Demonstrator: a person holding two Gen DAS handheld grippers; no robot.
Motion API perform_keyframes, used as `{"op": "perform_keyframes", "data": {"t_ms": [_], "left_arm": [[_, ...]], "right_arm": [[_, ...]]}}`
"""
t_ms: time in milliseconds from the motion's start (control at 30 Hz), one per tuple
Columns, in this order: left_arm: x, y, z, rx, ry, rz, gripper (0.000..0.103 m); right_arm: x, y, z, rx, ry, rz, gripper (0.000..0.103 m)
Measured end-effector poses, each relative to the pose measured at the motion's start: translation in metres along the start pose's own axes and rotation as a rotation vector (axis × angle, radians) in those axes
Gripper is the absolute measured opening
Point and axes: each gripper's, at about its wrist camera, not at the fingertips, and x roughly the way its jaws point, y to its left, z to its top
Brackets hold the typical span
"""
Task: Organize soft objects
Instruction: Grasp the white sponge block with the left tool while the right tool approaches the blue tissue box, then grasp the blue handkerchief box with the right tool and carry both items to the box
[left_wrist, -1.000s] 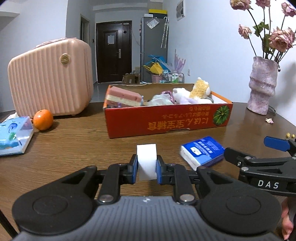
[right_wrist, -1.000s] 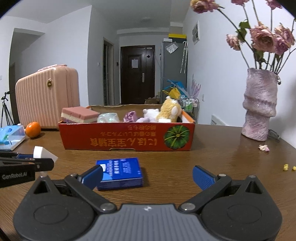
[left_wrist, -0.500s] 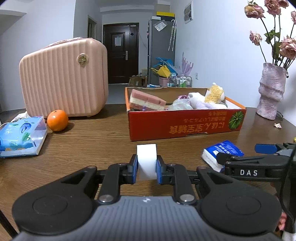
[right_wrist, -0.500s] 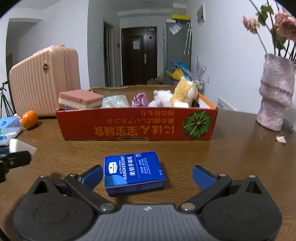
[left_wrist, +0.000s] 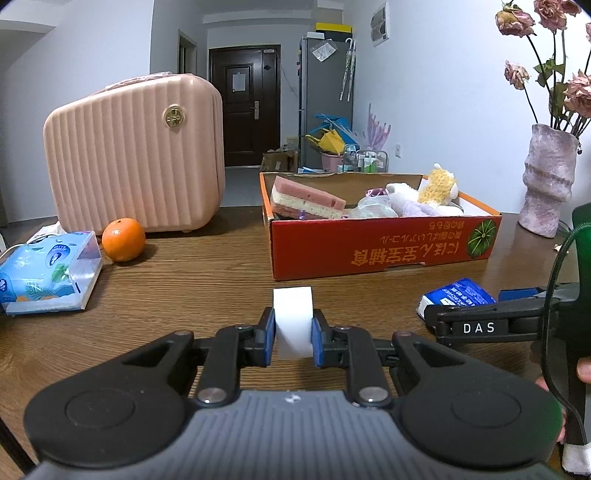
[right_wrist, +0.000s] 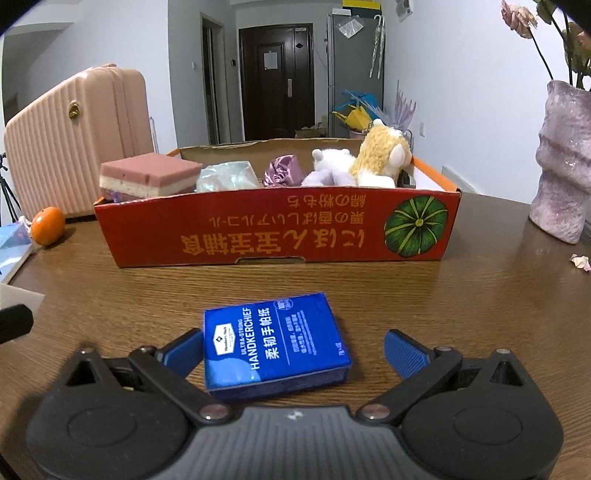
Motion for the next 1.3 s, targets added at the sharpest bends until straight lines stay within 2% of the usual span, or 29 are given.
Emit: {"op": "perform_keyframes", "data": {"t_ms": [133,200,233,400,533,933,1100,1300], "left_arm": [[0.001,0.000,-0.001,0.001,0.002,0.003,0.020],[0.001,0.000,-0.001,0.002,0.001,0.003,0.020],[0.001,0.000,-0.001,0.002,0.000,0.002,0.020],[0.000,0.000,0.000,0.000,-0.001,0.003,0.020],[0.000,-0.001,0.000,0.002,-0.005,0.002,0.020],[-0.001,-0.009,0.011,-0.010,-0.051,0.001,0.020],[0.003,-0.025,0.023,-0.011,-0.089,-0.007,0.020],[0.016,-0.045,0.039,-0.027,-0.124,-0.021,0.020]], "right_arm": [[0.002,0.002,0.000,-0.011,0.006,0.004,0.093],[0.000,0.003,0.000,-0.020,0.006,0.005,0.075],[-0.001,0.003,-0.001,-0.023,0.007,0.008,0.074],[-0.004,0.004,-0.003,-0.034,0.009,0.004,0.073],[-0.013,0.004,-0.003,-0.032,-0.030,0.015,0.073],[-0.047,-0.008,0.008,0.017,-0.233,0.023,0.073],[-0.057,-0.014,0.013,0.017,-0.332,-0.015,0.073],[-0.055,-0.027,0.021,0.037,-0.390,-0.034,0.073]]}}
